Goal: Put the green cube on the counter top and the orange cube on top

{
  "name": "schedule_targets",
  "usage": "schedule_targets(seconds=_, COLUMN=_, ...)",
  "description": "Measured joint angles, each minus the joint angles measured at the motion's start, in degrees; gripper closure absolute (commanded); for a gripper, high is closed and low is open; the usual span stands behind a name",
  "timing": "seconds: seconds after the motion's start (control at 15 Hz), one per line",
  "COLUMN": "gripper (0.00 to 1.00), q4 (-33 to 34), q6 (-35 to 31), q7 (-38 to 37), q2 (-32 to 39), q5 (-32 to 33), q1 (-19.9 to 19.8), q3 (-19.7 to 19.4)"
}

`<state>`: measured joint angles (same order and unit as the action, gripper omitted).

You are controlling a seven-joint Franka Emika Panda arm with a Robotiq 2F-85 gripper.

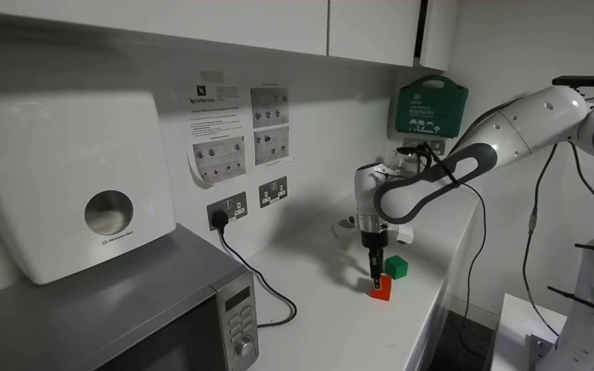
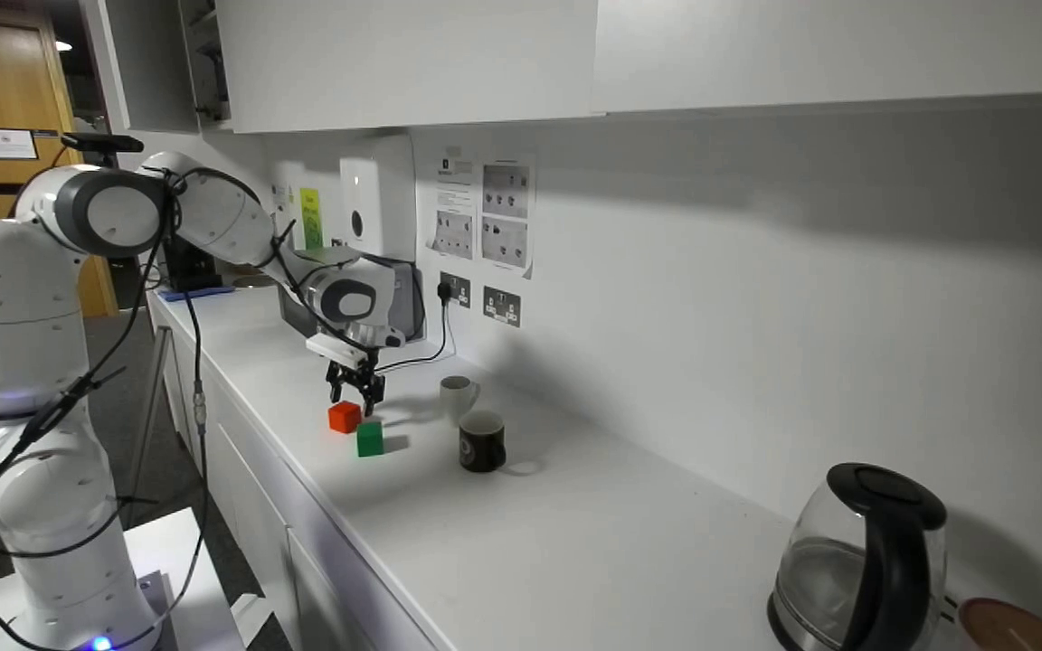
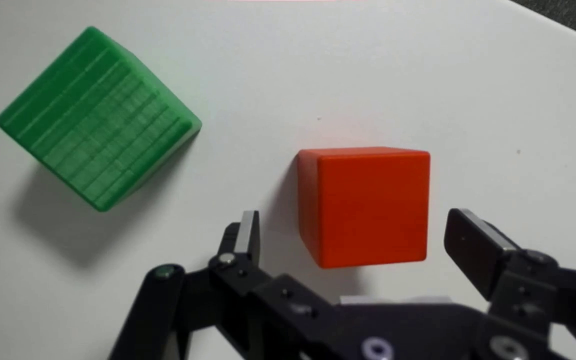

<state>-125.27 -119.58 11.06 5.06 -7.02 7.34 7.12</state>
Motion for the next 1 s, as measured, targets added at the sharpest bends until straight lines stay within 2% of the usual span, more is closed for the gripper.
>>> schedule_targets(seconds=0.2, gripper=0.00, q4=0.2, q6=0.0, q7=0.0, q2=0.8, q5=-0.2, q1=0.0, q3=0.0)
schedule_targets(seconds=0.33, gripper=0.28, q4=0.2, q6=0.0, q7=0.0, q2=1.1, q5=-0.2, q1=0.1, q3=0.0)
schedule_targets(seconds=0.67, gripper=0.65, q4=0.3, q6=0.1, q7=0.0, q2=1.4, q5=-0.5, q1=0.1, q3=0.0)
schedule_targets(seconds=0.73, gripper=0.68, q4=0.3, q6=0.2, q7=0.0, q2=1.4, q5=-0.5, q1=0.1, q3=0.0)
schedule_targets(seconds=1.0, gripper=0.68, q4=0.1, q6=0.3, q7=-0.6, q2=1.1, q5=-0.8, q1=0.0, q3=0.0)
